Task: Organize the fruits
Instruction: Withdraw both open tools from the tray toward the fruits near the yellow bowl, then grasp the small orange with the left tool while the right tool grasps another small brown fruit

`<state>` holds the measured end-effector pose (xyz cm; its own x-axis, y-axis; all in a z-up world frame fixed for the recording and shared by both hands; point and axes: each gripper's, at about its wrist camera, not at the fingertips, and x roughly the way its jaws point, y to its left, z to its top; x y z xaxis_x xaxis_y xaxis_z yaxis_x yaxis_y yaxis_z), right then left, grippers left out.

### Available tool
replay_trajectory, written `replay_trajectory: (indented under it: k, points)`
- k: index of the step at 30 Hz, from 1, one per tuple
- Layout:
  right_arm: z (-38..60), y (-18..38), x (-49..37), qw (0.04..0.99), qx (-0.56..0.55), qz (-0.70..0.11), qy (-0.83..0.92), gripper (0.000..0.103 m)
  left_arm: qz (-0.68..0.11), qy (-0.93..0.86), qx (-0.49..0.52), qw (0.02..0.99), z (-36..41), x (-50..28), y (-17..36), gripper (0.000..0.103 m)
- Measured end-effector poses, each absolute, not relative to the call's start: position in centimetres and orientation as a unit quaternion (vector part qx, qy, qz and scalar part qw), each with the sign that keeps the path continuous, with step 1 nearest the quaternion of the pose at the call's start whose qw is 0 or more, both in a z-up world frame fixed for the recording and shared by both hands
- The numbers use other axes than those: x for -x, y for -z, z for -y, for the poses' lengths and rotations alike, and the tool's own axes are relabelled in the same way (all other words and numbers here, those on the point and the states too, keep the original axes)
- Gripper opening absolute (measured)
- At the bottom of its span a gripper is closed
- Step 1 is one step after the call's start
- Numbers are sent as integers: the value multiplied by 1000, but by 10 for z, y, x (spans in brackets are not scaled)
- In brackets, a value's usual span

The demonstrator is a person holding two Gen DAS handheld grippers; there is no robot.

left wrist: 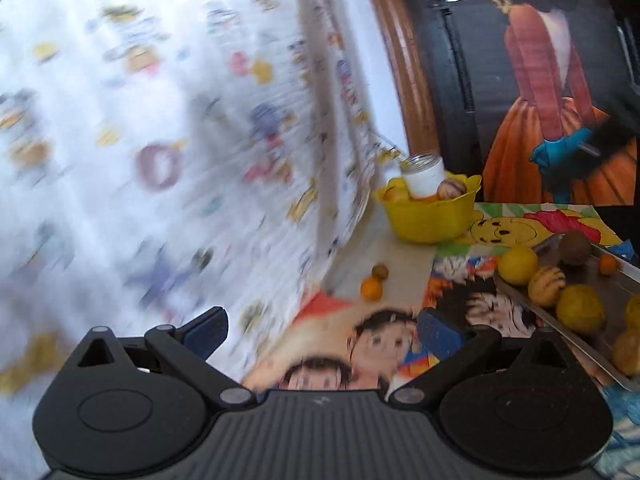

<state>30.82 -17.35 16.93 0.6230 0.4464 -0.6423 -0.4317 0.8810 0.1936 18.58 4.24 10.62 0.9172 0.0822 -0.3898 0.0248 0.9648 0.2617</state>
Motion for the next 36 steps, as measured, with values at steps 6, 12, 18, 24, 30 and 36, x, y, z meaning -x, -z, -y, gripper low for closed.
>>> replay_trajectory:
  k: [6, 12, 18, 24, 30, 36]
  points:
    - [151, -136, -397, 887, -12, -380, -263, 102, -225, -6, -121, 967, -34, -253, -79, 103]
    - [142, -81, -461, 872, -48, -411, -262, 102, -247, 19, -114, 962, -34, -307, -45, 103]
    - [132, -46, -503, 865, -79, -421, -262, 93, -259, 24, -116, 959, -26, -346, -23, 102]
    - [117, -26, -530, 864, -79, -420, -266, 81, -274, 20, -97, 957, -33, -377, -7, 94]
    - [99, -12, -544, 865, -67, -419, -267, 68, -277, 27, -84, 957, -38, -394, -1, 87]
    - [92, -3, -556, 865, -69, -423, -262, 55, -282, 36, -73, 956, -41, -404, 5, 77]
